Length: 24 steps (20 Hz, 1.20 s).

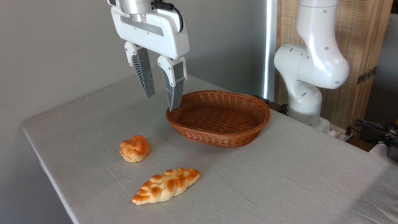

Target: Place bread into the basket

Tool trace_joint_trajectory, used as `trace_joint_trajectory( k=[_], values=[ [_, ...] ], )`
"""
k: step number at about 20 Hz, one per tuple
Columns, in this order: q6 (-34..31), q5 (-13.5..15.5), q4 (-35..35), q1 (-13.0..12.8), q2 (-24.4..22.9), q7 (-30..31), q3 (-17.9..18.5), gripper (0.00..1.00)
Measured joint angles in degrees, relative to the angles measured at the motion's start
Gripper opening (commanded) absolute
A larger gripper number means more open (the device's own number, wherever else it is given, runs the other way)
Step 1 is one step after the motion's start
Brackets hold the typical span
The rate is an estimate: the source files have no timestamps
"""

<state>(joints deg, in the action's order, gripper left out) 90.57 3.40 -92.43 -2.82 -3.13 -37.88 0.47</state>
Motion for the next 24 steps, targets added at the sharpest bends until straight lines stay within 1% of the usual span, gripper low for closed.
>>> trace_joint_trajectory(
  k=[24],
  values=[
    [0.00,0.00,-0.06,0.01,0.01,-0.69,0.00,1.00]
  ],
)
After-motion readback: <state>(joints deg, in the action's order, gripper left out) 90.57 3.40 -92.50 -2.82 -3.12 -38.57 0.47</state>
